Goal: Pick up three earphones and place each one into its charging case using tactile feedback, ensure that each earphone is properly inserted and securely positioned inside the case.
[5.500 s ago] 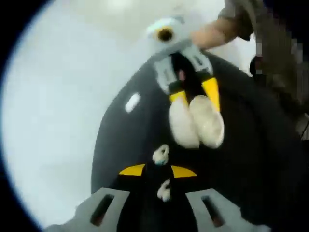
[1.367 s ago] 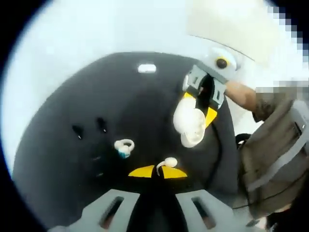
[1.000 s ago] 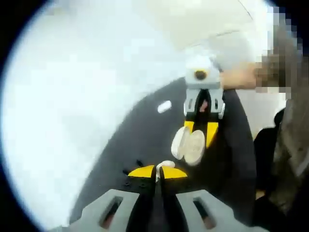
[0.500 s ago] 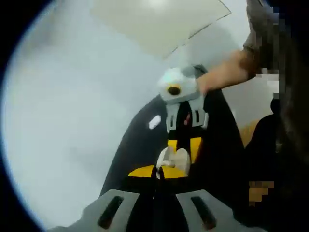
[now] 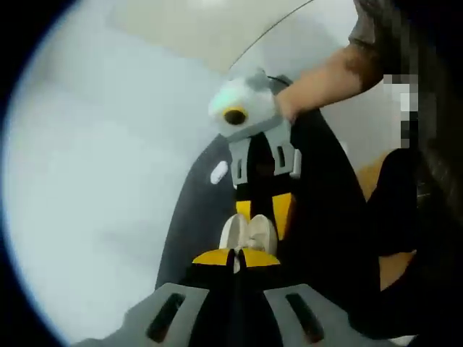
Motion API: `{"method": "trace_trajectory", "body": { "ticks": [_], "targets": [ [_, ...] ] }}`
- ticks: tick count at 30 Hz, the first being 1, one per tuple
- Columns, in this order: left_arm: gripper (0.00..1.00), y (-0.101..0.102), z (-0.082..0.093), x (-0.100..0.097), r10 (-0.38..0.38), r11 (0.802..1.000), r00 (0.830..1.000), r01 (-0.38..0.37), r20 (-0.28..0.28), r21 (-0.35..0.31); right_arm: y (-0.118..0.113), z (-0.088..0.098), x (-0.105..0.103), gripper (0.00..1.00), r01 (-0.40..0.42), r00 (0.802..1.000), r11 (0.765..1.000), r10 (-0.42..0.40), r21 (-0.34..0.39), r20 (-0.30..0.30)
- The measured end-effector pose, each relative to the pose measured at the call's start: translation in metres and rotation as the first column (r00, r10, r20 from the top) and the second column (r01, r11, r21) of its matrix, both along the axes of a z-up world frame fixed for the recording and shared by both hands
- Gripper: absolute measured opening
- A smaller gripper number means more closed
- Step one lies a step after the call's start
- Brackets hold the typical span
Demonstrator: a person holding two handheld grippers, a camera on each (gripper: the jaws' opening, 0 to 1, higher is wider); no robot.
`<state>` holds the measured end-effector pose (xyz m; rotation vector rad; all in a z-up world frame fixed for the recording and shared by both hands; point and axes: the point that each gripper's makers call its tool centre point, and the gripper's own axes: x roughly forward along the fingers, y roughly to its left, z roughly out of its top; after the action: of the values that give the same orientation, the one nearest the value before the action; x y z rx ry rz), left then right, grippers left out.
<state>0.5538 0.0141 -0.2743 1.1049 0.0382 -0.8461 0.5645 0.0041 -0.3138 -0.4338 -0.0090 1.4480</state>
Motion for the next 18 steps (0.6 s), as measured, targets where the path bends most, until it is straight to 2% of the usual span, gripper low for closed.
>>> {"method": "trace_trajectory", "body": {
  "ticks": [6,12,13,16,18],
  "targets": [
    [0.02,0.0,-0.001,0.002,0.032,0.999,0.999,-0.032,0.016,0.007,0.0,0.0,0.0,0.2,0.001,1.0,1.0,-0.001,0.0,0.0],
    [0.02,0.004,-0.007,0.0,0.054,0.998,0.999,-0.054,-0.006,0.022,0.0,0.0,-0.001,0.2,0.001,1.0,1.0,-0.001,0.0,-0.001],
    [0.03,0.004,-0.007,-0.001,0.049,0.999,0.999,-0.049,-0.016,0.013,0.0,0.0,0.0,0.2,0.001,1.0,1.0,-0.001,-0.001,-0.002],
    [0.09,-0.002,-0.003,-0.007,0.015,0.997,0.996,-0.023,-0.093,-0.079,0.0,0.0,0.0,0.2,0.002,1.0,1.0,-0.002,-0.001,-0.002],
    [0.13,-0.003,-0.001,-0.011,-0.005,0.993,0.992,-0.01,-0.128,-0.114,0.0,0.0,0.0,0.2,0.001,1.0,1.0,-0.001,0.0,-0.002]
  ]
}}
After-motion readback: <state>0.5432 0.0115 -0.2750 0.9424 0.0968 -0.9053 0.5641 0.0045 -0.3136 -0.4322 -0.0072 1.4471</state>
